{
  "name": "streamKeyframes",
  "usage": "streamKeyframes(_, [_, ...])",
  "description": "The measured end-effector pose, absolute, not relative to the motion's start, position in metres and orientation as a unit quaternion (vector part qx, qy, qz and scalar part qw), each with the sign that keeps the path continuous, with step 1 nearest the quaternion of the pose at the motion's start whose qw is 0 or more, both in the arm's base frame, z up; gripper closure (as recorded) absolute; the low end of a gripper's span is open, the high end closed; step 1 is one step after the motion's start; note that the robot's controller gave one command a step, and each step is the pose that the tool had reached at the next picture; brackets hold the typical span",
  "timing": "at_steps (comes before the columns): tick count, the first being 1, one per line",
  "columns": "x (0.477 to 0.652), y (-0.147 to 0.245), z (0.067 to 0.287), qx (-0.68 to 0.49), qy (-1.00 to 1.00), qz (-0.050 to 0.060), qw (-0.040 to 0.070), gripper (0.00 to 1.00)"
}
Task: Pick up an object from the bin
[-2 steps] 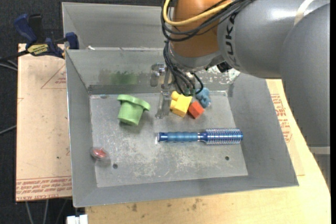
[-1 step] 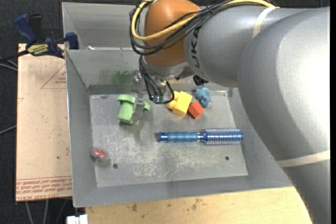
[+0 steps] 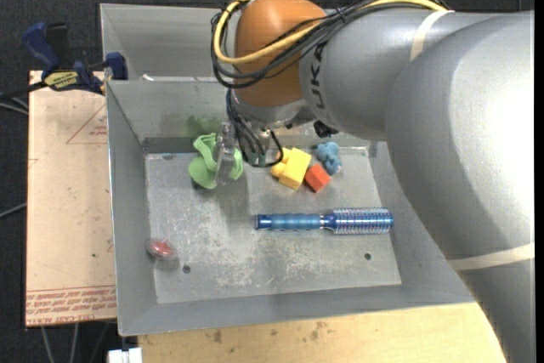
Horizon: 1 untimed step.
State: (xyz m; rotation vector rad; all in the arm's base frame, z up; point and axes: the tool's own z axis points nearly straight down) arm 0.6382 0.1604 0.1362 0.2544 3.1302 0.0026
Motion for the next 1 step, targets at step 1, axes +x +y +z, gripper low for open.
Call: streamKeyframes(1, [0.6350,0.1510,0.2415,0.071,0.997,0.002,0.006,1.00])
